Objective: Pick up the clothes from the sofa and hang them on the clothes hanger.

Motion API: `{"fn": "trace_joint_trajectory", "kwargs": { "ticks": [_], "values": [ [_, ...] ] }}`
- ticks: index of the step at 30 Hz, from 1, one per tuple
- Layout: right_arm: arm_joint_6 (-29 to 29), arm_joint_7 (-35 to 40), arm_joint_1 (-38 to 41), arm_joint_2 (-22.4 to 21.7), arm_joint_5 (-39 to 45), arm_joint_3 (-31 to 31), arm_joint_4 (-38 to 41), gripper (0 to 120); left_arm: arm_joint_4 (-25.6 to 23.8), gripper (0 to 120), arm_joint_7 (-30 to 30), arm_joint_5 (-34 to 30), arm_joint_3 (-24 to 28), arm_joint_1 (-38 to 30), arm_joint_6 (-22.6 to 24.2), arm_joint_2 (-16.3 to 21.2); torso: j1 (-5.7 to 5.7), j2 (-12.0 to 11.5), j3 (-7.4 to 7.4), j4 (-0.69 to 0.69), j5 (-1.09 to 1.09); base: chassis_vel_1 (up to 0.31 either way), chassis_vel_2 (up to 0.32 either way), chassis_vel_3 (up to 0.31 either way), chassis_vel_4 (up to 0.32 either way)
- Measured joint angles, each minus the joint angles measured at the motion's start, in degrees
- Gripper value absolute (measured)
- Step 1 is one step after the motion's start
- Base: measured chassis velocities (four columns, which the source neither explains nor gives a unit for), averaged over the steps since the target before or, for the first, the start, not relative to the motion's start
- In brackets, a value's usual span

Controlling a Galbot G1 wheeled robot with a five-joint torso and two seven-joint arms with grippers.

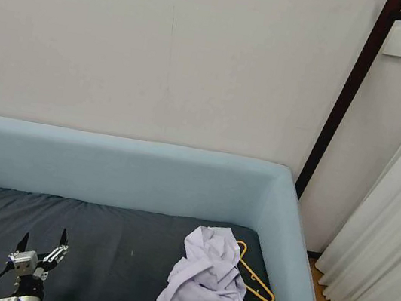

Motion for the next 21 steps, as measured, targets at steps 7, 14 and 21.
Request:
{"fn": "trace_joint_trajectory", "kwargs": {
  "ticks": [7,14,21],
  "values": [
    [-6.1,0.7,-2.3,-0.9,-0.2,-3.0,2.4,23,-0.2,100,0.0,-0.4,-1.0,0.6,0.0,0.5,0.0,0.0,0.0,0.01,0.0,0.0,0.0,0.0,0.0],
    [-4.4,1.9,-8.6,-10.5,2.3,-6.0,15.0,51,-0.3,100,0.0,-1.0,-1.4,0.6,-0.1,1.1,0.0,0.0,0.0,-0.01,-0.02,0.0,0.0,0.0,0.0],
    [5.1,-3.2,-6.9,-12.0,-1.8,-5.9,17.7,77,-0.4,100,0.1,-0.7,-1.2,0.4,-0.1,1.1,0.0,0.0,0.0,-0.01,-0.01,0.0,0.0,0.0,0.0]
  ]
}}
